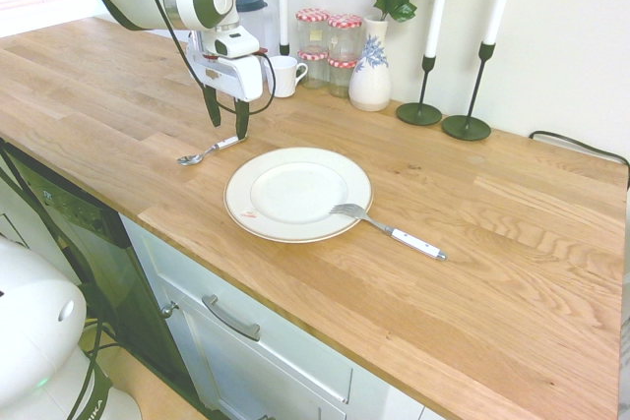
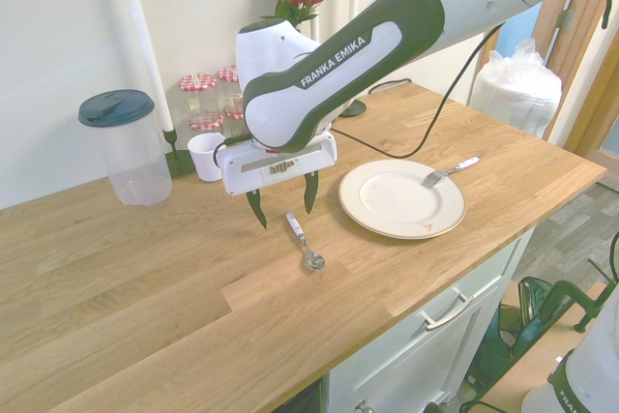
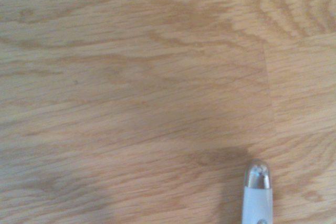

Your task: Put the spoon into the plate

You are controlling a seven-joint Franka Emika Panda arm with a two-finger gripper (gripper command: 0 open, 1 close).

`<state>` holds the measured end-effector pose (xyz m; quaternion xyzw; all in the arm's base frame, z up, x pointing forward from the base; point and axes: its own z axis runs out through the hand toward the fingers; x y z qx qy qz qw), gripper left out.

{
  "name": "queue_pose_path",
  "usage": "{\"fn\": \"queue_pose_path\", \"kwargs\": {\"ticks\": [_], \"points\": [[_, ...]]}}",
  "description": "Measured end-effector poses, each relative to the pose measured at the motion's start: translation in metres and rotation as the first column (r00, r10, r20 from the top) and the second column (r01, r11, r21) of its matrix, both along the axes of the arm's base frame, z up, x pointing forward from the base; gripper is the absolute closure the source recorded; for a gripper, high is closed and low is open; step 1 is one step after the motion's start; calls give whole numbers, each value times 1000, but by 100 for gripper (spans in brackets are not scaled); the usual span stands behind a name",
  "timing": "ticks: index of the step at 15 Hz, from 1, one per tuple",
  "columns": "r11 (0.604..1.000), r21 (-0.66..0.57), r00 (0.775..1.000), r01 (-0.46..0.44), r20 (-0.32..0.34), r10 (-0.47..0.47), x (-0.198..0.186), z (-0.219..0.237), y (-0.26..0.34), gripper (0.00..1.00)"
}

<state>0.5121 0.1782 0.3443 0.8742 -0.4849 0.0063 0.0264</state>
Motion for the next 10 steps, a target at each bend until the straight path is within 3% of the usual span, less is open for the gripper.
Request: {"fn": "queue_pose_path", "kwargs": {"ticks": [10], "points": [[1000, 14, 1000, 6, 9, -7, -6, -14, 2, 100]]}}
